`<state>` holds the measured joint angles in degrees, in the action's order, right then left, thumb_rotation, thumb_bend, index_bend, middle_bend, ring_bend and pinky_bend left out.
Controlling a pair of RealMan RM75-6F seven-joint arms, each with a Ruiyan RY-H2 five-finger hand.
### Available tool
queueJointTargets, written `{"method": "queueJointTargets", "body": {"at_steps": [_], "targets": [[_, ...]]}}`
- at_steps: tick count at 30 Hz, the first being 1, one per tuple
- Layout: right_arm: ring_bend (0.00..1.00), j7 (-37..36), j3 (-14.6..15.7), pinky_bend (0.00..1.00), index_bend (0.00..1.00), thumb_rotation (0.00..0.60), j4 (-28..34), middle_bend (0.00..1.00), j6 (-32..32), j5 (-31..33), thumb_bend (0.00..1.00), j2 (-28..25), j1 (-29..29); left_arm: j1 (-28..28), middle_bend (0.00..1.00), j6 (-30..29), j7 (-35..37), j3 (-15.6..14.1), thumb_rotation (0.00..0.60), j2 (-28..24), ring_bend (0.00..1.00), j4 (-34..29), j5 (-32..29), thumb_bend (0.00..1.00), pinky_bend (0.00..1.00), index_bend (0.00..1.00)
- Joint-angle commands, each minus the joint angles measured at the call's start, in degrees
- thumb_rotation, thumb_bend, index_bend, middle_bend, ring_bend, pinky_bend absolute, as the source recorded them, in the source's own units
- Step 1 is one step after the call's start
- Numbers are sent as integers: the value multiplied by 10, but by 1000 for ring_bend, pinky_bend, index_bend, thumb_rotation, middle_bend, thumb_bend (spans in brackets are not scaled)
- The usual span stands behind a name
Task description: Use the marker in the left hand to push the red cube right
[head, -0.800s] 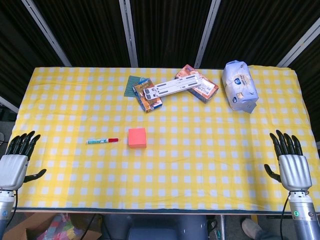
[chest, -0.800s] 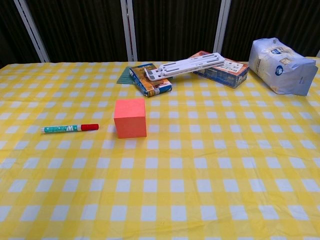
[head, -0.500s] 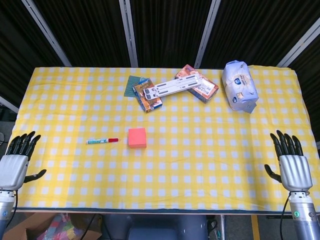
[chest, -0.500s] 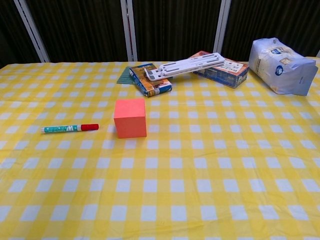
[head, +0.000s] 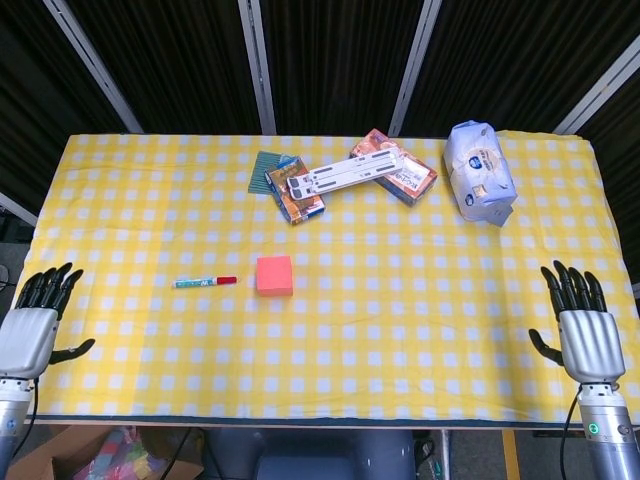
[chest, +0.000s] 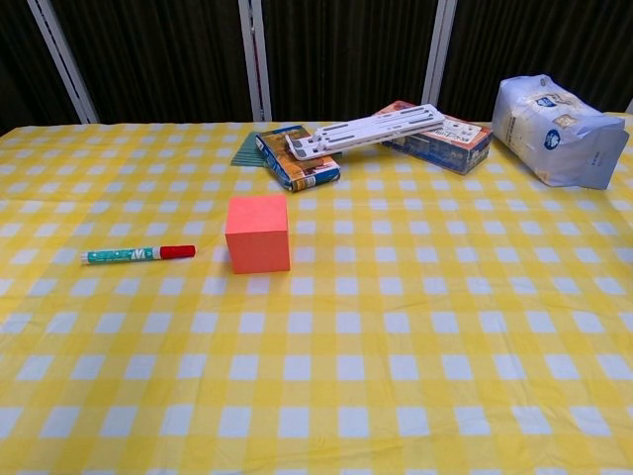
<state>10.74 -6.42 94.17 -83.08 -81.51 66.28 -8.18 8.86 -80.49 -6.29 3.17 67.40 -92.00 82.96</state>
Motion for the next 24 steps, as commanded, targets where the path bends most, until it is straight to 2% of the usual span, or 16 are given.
{"method": "queueJointTargets", "body": {"at_steps": [1,3,6,12,18,24], "targets": [[0,-1,0,0,0,600,0,0,1,0,322,0,0,12,0,23,4,14,600,-7,0,-15,-26,0,30,8],[0,-3,0,0,0,600,1,0,2,0,322,-1,0,25,0,40,1,26,600,-7,0,-19,-44,2,36,55],[0,-6,1,0,0,600,1,0,3,-1,321,-1,-1,52,2,72,-22,49,600,1,0,-14,-78,44,55,194],[0,-11,2,0,0,600,1,0,5,-3,322,-3,-1,108,38,123,-83,87,600,36,0,2,-141,147,86,331],[0,-18,2,0,0,600,2,0,8,-2,321,-4,-2,162,52,162,-163,108,600,92,0,32,-213,192,86,404],[0,-27,1,0,0,600,2,0,10,-1,322,-5,-2,199,60,177,-224,111,600,146,0,66,-264,236,86,434]]}}
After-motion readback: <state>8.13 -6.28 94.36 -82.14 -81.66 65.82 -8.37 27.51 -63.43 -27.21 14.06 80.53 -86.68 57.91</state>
